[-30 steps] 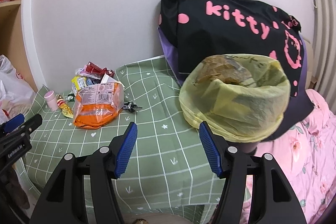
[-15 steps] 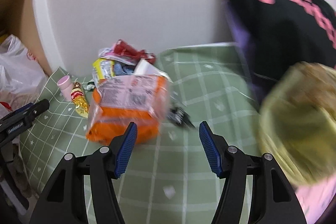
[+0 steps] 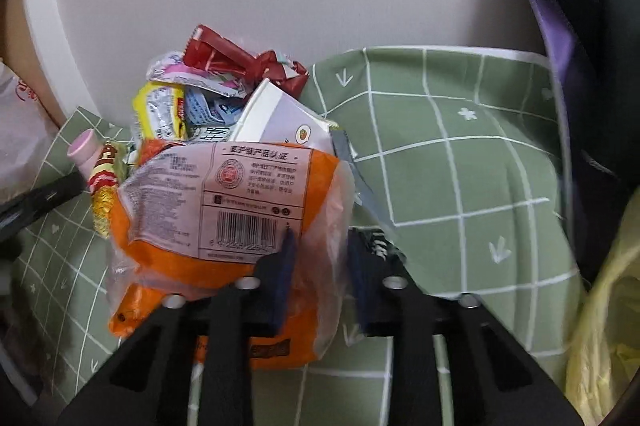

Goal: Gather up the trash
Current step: 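Grasp the orange chip bag with the right gripper while the left grasps the gold wrapper, then carry both items to the yellow trash bag and open both grippers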

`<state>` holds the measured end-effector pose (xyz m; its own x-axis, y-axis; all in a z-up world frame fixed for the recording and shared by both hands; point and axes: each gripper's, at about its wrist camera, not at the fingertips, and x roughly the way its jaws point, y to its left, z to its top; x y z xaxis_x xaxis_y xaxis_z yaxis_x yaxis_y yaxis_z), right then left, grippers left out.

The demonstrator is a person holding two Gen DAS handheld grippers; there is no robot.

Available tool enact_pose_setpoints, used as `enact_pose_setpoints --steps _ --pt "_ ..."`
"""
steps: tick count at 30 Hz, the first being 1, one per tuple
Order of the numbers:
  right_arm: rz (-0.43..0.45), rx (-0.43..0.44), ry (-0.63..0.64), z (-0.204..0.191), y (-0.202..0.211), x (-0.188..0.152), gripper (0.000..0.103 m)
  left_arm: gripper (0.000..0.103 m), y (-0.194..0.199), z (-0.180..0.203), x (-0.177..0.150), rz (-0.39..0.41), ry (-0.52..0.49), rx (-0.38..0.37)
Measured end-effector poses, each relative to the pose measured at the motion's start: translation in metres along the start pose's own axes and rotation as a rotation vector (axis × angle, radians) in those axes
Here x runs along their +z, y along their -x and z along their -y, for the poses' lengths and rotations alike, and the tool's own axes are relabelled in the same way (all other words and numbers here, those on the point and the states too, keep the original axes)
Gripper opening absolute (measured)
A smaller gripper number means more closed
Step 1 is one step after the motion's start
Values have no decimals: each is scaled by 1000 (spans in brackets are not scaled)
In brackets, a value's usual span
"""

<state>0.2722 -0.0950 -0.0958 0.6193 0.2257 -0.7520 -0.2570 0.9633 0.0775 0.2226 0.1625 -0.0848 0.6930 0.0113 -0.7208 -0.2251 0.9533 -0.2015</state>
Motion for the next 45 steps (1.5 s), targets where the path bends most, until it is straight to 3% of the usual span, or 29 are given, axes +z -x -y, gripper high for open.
enact_pose_setpoints --steps 2,11,16,19,23,31,36,37,42,45 --pt "13 -15 -2 3 13 -1 14 61 -8 1 2 -13 2 8" --pt "34 -92 -71 39 72 2 13 38 -24 -11 15 -58 75 13" --pt "52 -87 -70 50 87 -4 14 24 -23 -17 12 -81 87 -34" --pt "58 -72 -56 55 91 -4 14 16 -14 -16 7 -89 76 -70" --pt "82 -69 -34 59 101 -1 13 10 20 -13 8 -29 56 -115" --pt "158 -100 -47 68 132 11 14 9 111 52 49 180 -108 -302" --pt "230 -184 -73 87 174 18 14 9 146 127 74 251 -248 -474" --pt "245 -203 -77 92 183 19 14 9 153 147 80 254 -270 -537" --pt "343 -416 -114 144 256 19 14 9 166 224 89 243 -352 -738" --pt "358 -554 -156 187 288 15 14 9 178 283 84 238 -437 -861"
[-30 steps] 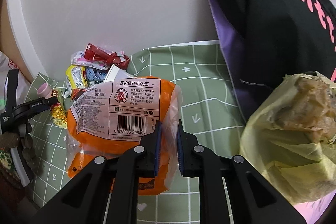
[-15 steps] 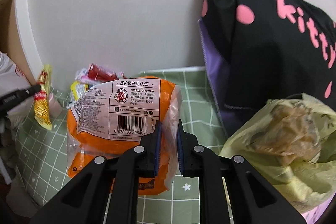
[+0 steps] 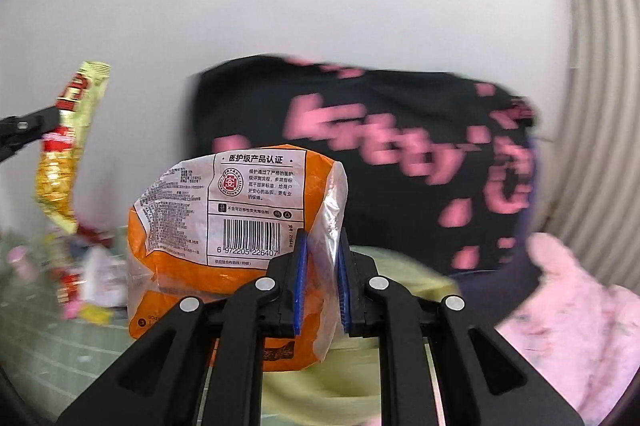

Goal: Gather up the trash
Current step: 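Carry both items to the yellow trash bag and open both grippers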

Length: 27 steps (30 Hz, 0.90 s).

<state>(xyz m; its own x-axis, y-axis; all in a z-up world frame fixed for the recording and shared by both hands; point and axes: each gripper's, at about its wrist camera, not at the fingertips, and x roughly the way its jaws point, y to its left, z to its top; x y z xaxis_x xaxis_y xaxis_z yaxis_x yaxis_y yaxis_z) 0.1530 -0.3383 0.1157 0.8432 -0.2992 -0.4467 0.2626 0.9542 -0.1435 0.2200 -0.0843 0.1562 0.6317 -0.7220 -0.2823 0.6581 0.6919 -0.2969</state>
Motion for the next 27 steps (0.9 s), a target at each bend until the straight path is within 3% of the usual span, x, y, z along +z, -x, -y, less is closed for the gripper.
enact_pose_setpoints --steps 4,7,12,15,19,23,27 --pt "-24 -156 -48 67 -10 -2 14 9 -44 46 8 -38 -46 -158" --pt "-61 -207 -73 97 -25 -6 14 9 -80 78 9 -97 -62 -278" --pt "-118 -152 -83 111 -58 -16 14 9 -147 110 -26 -281 -110 -382" --pt "-167 -52 -123 105 -82 -29 14 9 -196 114 -70 -458 -131 -352" --pt "-198 64 -158 104 -96 -48 14 7 -226 98 -102 -579 -173 -244" --pt "-232 131 -112 90 -105 -59 14 6 -240 89 -114 -622 -189 -170" --pt "-275 159 -50 71 -121 -69 14 5 -243 79 -120 -641 -175 -146"
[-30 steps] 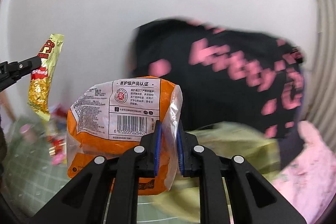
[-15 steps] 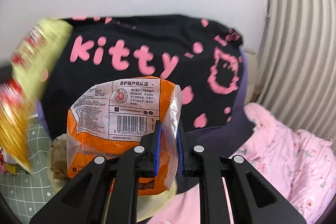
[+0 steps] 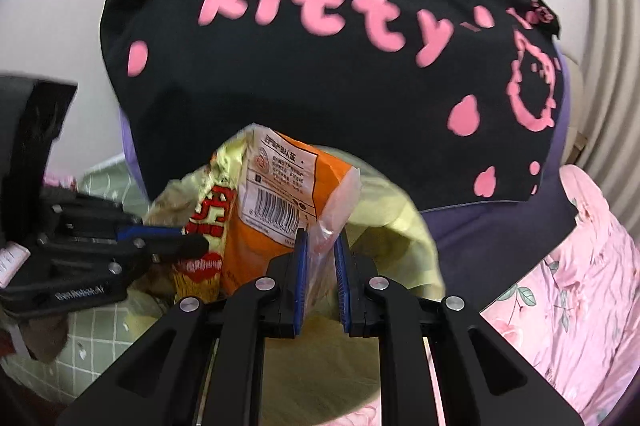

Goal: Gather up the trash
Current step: 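Carry both items to the yellow trash bag and open both grippers, then move both grippers back to the pile of wrappers on the table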

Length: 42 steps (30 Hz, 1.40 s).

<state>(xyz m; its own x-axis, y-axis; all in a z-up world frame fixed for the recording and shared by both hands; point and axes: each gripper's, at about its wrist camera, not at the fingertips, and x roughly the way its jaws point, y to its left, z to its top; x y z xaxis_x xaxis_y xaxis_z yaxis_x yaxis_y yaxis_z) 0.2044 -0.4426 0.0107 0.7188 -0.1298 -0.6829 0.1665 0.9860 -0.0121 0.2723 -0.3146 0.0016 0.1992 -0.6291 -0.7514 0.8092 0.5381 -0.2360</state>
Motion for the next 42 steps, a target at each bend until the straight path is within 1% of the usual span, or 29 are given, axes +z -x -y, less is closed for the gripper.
enact_pose_setpoints --steps 3,5,8,9,13,15,18,22,24,27,29,30,31,32,35,37,39,42 --pt "-21 17 -9 -3 -9 -6 14 5 -3 -12 1 -4 29 -19" --pt "-30 9 1 -3 -9 -10 13 5 -8 -21 0 -7 47 -27" --pt "-31 1 8 0 -3 -14 13 5 -12 -23 3 -14 62 -36" --pt "-29 -5 5 2 0 -15 13 5 -20 -19 3 -15 59 -39" --pt "-32 -17 -18 11 7 -18 13 5 -25 -8 6 -20 16 -24" --pt "-32 -25 -20 11 10 -19 13 5 -30 -9 10 -25 21 -14" --pt "-29 -21 -22 10 13 -20 13 5 -29 -13 9 -29 45 -3" --pt "-50 -13 -35 9 7 -19 13 5 -29 -18 6 -36 69 17" --pt "-65 -5 -42 8 2 -19 13 5 -27 -20 5 -32 83 7" --pt "-79 -24 -46 8 -3 -19 14 5 -21 -24 2 -22 115 -26" --pt "-67 -33 -56 9 0 -20 20 6 -16 -26 0 -15 125 -49" --pt "-57 -38 -59 10 3 -20 23 9 -13 -25 -1 -11 127 -60" --pt "-39 -37 -62 11 7 -21 30 11 -9 -24 -2 -3 126 -74" --pt "-24 -37 -62 11 10 -22 33 16 -6 -24 -4 2 126 -80" --pt "-2 -81 -52 13 22 -25 38 23 3 -22 -7 21 130 -101" --pt "9 -92 -58 14 29 -26 40 27 14 -22 -10 37 139 -107" --pt "30 -93 -74 14 39 -26 40 33 24 -22 -14 57 146 -108" --pt "77 -101 -82 6 53 -23 41 37 51 -27 -26 123 160 -67"
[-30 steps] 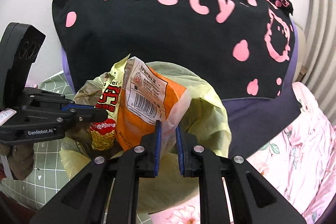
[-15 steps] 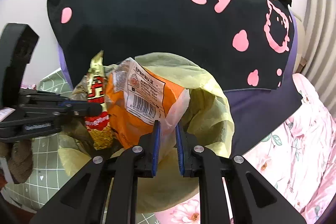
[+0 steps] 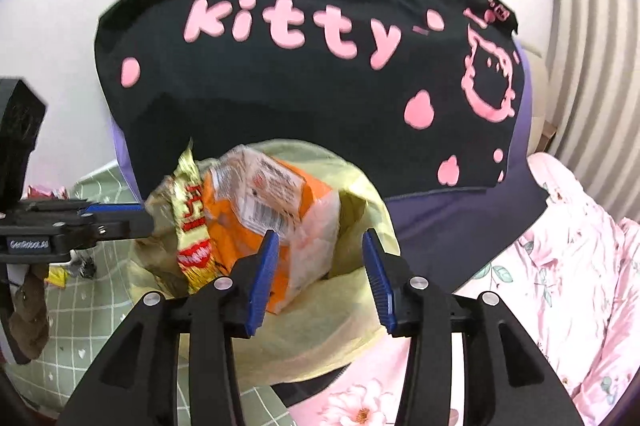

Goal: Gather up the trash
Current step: 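Move both grippers back to the pile of wrappers on the table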

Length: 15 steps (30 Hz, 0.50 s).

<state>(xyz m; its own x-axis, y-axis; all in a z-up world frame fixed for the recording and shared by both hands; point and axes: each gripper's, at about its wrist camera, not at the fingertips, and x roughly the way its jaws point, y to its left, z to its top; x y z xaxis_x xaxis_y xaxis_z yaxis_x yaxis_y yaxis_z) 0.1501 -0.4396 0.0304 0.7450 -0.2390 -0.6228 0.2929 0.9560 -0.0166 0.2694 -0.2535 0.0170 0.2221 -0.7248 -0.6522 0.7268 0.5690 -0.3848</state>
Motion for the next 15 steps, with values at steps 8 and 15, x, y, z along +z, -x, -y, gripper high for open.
enact_pose_setpoints --steps 8,15 --pt "80 67 -17 -48 17 11 43 37 96 -46 -41 208 75 237" --pt "54 287 26 -115 10 9 52 40 152 -115 -78 293 227 448"
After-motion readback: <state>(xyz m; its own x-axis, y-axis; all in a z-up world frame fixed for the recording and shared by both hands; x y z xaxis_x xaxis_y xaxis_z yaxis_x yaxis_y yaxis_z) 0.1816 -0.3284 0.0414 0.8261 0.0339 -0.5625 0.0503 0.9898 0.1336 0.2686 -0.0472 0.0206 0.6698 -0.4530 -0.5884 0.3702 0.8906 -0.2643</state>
